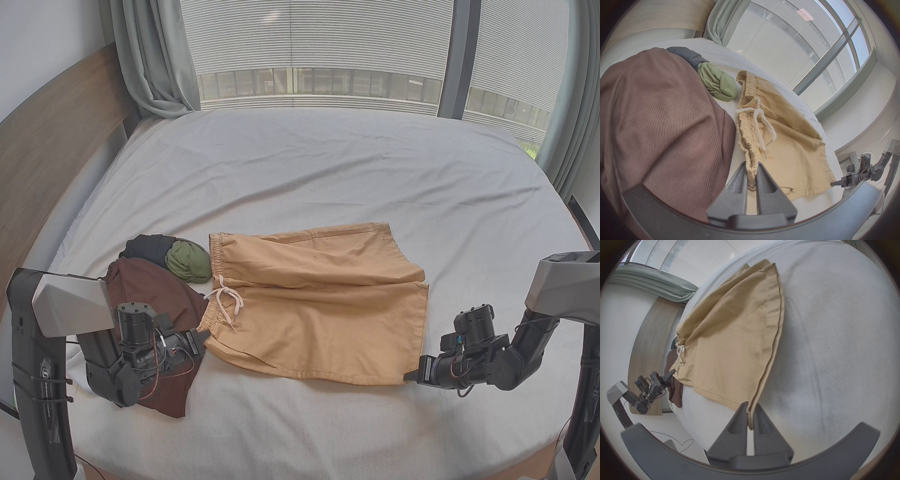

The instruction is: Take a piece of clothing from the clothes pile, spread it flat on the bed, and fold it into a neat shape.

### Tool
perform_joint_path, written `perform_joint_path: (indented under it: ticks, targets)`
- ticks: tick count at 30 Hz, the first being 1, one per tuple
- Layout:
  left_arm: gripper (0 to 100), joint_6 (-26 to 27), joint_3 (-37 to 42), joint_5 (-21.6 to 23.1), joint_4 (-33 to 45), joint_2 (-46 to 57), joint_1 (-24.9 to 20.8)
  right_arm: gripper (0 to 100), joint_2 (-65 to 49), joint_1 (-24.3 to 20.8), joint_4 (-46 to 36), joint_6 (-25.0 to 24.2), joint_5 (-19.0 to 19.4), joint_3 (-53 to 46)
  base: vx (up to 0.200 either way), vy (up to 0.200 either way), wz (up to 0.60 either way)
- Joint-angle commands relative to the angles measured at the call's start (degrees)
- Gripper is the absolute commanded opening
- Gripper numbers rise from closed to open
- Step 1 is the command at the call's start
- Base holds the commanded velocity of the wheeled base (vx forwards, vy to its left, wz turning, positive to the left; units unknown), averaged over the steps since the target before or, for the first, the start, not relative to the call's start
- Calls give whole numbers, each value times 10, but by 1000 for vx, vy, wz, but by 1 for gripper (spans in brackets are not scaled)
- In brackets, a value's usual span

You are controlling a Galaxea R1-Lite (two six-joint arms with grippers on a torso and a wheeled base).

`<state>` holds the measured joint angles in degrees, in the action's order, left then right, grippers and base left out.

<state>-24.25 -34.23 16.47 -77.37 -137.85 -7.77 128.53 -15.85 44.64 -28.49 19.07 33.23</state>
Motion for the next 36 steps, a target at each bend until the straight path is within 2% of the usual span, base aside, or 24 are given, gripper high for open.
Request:
perform_joint_path:
  ticks: [1, 12, 16, 36]
  targets:
    - [0, 3, 58, 3, -6, 36, -1, 0, -30, 20, -5, 26, 0, -41, 0, 0, 0]
    - [0, 10, 148, 3, -66, 46, -11, 0, -49, 46, 1, 64, 0, -105, 0, 0, 0]
    - [0, 31, 196, 3, -89, 49, -14, 0, -65, 45, 1, 73, 0, -131, 0, 0, 0]
    - [0, 74, 276, 4, -110, 47, -14, 0, -69, 45, 4, 92, 1, -176, 0, 0, 0]
